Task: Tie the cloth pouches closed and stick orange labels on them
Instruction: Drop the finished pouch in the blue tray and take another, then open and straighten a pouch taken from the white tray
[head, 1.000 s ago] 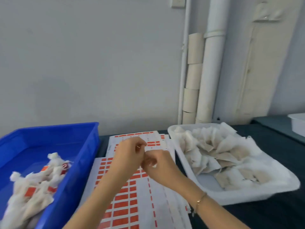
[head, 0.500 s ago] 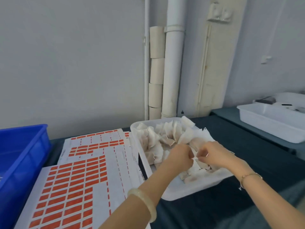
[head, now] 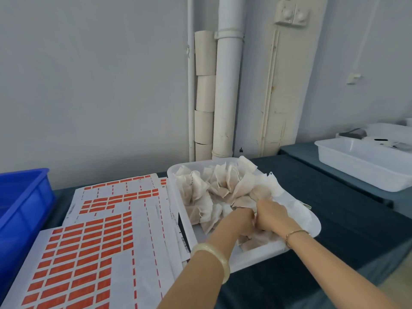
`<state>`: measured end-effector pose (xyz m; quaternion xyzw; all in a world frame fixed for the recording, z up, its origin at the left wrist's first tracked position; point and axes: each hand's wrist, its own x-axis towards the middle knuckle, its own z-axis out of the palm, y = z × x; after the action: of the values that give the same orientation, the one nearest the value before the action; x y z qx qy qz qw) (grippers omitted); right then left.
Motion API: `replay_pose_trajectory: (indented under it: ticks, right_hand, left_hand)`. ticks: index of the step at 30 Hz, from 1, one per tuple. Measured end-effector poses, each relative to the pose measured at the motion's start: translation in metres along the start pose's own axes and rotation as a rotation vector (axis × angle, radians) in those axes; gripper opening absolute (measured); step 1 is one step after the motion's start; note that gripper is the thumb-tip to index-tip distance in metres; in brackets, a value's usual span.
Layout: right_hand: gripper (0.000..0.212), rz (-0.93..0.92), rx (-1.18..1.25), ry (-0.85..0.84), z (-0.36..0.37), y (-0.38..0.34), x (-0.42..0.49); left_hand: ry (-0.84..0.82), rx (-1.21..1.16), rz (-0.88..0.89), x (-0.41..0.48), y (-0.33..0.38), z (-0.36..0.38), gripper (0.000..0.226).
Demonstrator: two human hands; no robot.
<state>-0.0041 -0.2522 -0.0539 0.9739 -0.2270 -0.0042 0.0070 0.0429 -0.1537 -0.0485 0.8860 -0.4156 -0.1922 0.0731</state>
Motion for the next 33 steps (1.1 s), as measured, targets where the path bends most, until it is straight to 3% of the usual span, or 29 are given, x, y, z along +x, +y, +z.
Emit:
replay_pose_trajectory:
  ticks: [6, 11, 15, 19, 23, 25, 29, 33]
  right_hand:
    - [0.027, -0.037, 0.124, 0.009, 0.000, 0.002, 0.001]
    - [0.013, -0.118, 0.578, 0.098, -0.027, -0.001, -0.007]
    - [0.008, -0.212, 0.831, 0.230, -0.059, -0.020, -0.019]
    - [0.012, -0.328, 1.040, 0.302, -0.091, -0.060, -0.038]
    - [0.012, -0.506, 1.225, 0.259, -0.110, -0.113, -0.065]
    - [0.012, -0.596, 1.261, 0.203, -0.113, -0.140, -0.077]
    - [0.013, -0.707, 1.237, 0.089, -0.093, -0.192, -0.091]
    - [0.012, -0.618, 1.217, 0.067, -0.038, -0.234, -0.098]
  left_hand:
    - [0.096, 0.029, 0.017, 0.003, -0.004, -0.002, 0.038]
    - [0.376, -0.063, 0.067, -0.011, -0.026, -0.025, 0.022]
    - [0.487, -0.276, 0.087, -0.038, -0.048, -0.047, 0.027]
    - [0.624, -0.490, 0.117, -0.090, -0.081, -0.068, 0.015]
    - [0.780, -0.796, 0.154, -0.163, -0.119, -0.073, 0.027]
    - [0.761, -0.886, 0.169, -0.198, -0.137, -0.068, 0.033]
    - [0.684, -1.030, 0.015, -0.245, -0.172, -0.037, 0.044]
    - [0.739, -1.146, -0.176, -0.252, -0.200, 0.011, 0.043]
